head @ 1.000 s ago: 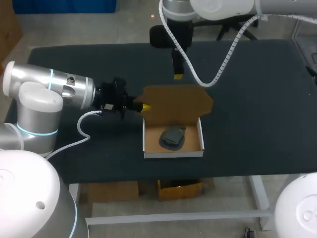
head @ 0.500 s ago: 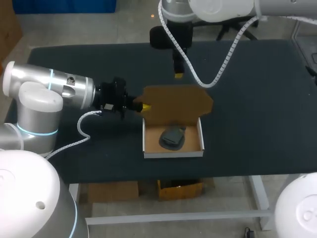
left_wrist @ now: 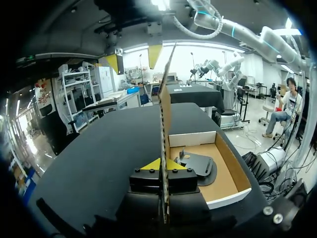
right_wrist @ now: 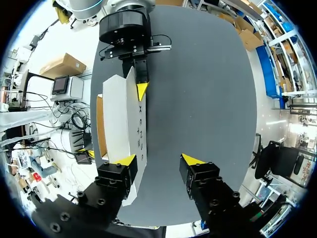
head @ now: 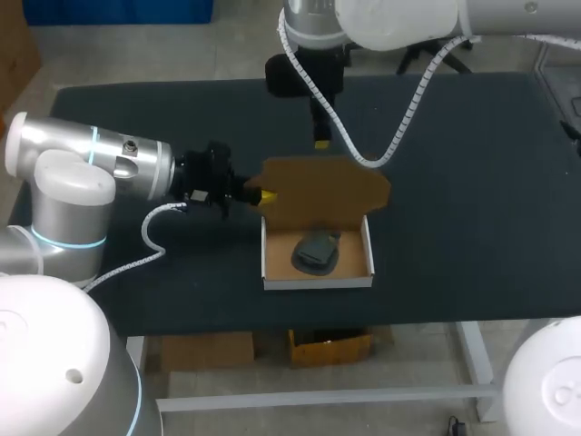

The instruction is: Assemble the packaging by folding the flat box into shape, placing the metal phone stand inside, and closing the box properly

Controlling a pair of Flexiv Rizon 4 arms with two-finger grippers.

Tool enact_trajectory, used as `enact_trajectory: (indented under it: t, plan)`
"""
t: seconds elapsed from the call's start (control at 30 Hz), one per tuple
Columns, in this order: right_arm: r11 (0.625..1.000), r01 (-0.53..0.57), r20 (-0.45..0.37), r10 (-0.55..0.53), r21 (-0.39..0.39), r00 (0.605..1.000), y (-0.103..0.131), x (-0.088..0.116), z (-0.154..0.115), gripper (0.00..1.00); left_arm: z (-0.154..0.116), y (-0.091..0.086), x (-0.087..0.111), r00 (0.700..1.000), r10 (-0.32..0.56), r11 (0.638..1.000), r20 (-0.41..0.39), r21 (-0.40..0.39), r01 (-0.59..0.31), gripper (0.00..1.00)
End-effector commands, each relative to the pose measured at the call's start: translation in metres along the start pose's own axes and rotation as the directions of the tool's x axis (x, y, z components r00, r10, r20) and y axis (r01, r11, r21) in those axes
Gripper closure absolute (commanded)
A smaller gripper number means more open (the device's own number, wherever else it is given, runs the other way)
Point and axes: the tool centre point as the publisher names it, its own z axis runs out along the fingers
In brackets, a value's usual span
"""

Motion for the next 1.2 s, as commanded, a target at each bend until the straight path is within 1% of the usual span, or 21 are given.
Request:
enact_trajectory:
  t: [0.03,0.47,0.87,1.2]
  plan:
    - [1.0,-0.002,0.007,0.002,0.007,1.0,0.002,0.003,0.002,0.55,0.0,0.001,0.0,1.0,0.001,1.0,0.003,0.003,-0.001,1.0]
    - [1.0,-0.005,0.009,0.004,0.007,1.0,0.003,0.017,0.007,0.54,0.0,0.001,0.0,1.0,0.001,1.0,0.003,0.003,-0.001,1.0]
    - [1.0,-0.002,0.017,0.002,-0.006,1.0,0.003,0.029,0.005,0.55,0.0,0.001,0.0,1.0,0.001,1.0,0.003,0.003,-0.001,1.0]
    - [1.0,-0.006,-0.004,0.006,-0.028,1.0,-0.001,0.035,0.013,0.55,0.0,0.001,0.0,1.0,0.001,1.0,0.003,0.003,-0.001,1.0]
